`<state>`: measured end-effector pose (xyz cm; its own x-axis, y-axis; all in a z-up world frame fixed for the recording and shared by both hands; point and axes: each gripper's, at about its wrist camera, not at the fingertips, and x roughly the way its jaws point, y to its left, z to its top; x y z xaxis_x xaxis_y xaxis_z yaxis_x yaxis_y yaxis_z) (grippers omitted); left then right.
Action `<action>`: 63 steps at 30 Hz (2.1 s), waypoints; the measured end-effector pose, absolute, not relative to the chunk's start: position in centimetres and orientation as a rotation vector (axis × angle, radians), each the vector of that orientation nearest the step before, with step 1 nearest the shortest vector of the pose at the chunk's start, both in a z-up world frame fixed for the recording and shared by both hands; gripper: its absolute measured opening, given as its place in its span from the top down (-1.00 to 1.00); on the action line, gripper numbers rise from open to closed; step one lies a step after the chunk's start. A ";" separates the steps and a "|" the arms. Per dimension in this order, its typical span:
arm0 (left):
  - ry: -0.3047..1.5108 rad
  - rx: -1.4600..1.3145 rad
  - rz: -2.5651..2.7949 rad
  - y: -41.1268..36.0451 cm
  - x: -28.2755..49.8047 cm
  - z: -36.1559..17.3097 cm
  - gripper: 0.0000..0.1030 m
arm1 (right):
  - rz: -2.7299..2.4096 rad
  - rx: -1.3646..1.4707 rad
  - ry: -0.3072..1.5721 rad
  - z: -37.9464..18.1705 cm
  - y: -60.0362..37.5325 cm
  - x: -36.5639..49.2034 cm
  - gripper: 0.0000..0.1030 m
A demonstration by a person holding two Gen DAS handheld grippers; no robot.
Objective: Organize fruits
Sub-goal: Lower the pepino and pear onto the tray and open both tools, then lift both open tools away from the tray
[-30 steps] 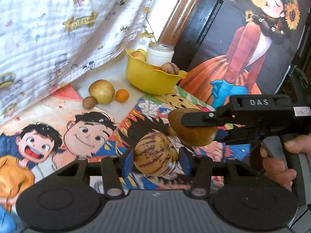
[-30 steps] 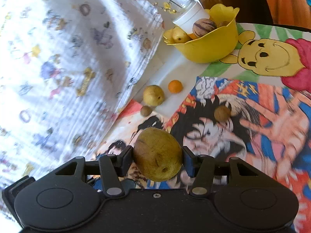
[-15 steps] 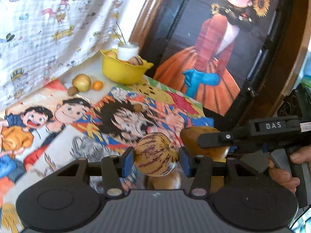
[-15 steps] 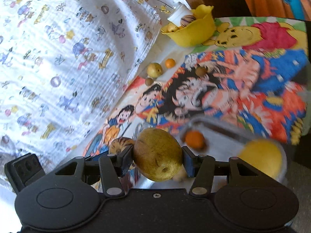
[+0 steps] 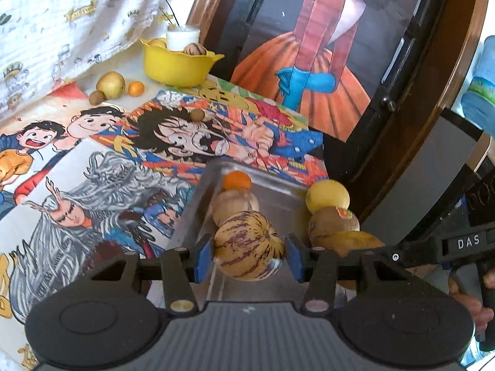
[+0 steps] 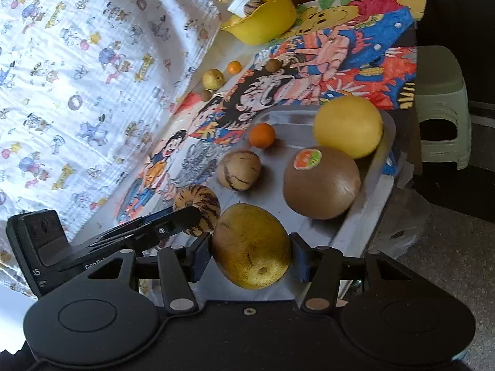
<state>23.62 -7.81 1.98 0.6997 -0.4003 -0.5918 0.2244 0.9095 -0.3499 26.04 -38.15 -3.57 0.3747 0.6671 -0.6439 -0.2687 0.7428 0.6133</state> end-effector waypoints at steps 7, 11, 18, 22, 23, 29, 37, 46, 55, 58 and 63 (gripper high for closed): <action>0.739 -0.234 -0.325 -8.3 23.8 1.0 -0.04 | 0.581 0.282 0.947 -3.9 -36.9 24.8 -0.08; 0.737 -0.215 -0.326 -8.5 23.8 1.1 -0.05 | 0.569 0.177 0.895 -4.0 -35.9 23.8 -0.08; 0.745 -0.207 -0.324 -8.4 23.6 1.2 -0.09 | 0.557 0.075 0.839 -4.2 -34.6 22.4 -0.10; 0.754 -0.207 -0.325 -8.3 23.4 1.3 -0.11 | 0.558 0.108 0.831 -4.1 -35.1 22.0 -0.18; 0.754 -0.208 -0.325 -8.2 23.3 1.2 -0.15 | 0.556 0.114 0.826 -4.0 -35.2 21.8 -0.19; 0.740 -0.251 -0.308 -7.0 22.3 1.5 -0.43 | 0.519 0.110 0.804 -3.0 -35.5 19.7 -0.58; 0.675 -0.300 -0.294 -4.9 19.3 2.4 -0.84 | 0.466 -0.028 0.751 -1.6 -34.2 14.7 -0.92; 0.615 -0.169 -0.252 -3.7 14.5 3.4 -0.99 | 0.417 -0.027 0.861 -2.2 -32.2 12.2 -0.99; 0.682 -0.100 -0.200 -1.9 11.0 1.7 -0.99 | 0.399 -0.073 0.941 -2.2 -30.1 10.5 -0.99; 0.689 -0.097 -0.184 -1.1 10.4 1.6 -0.99 | 0.416 -0.087 0.949 -1.8 -29.5 10.4 -0.99; 0.699 -0.079 -0.126 -0.4 9.8 1.6 -0.99 | 0.461 -0.098 0.935 -0.9 -28.4 10.2 -0.99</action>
<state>9.77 -0.37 1.58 0.7583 -0.1419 -0.6363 0.0892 0.9894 -0.1143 10.23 -28.39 -0.89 0.5046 0.3392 -0.7939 -0.4226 0.8989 0.1154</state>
